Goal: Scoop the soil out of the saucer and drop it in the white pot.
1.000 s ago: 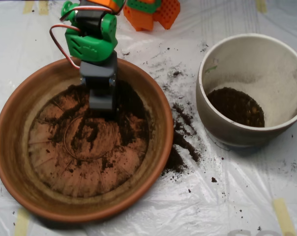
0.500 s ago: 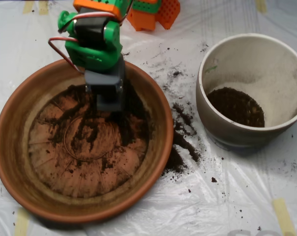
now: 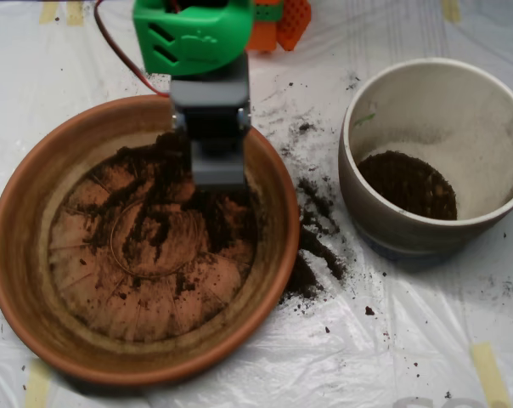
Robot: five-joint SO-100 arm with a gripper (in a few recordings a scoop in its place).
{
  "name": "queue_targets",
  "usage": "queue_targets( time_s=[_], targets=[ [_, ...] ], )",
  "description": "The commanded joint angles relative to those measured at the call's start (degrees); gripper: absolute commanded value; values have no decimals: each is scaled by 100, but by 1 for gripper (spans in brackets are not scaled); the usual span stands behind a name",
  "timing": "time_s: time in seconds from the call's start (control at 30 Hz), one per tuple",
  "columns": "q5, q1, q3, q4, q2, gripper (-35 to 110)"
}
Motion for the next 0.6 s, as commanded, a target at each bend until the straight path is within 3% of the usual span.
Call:
queue_targets(
  time_s=[0.0, 0.57],
  targets=[
    [18, -527, -492, 53, 888, -1],
    [-545, -3586, -1775, 334, 624, 0]
  ],
)
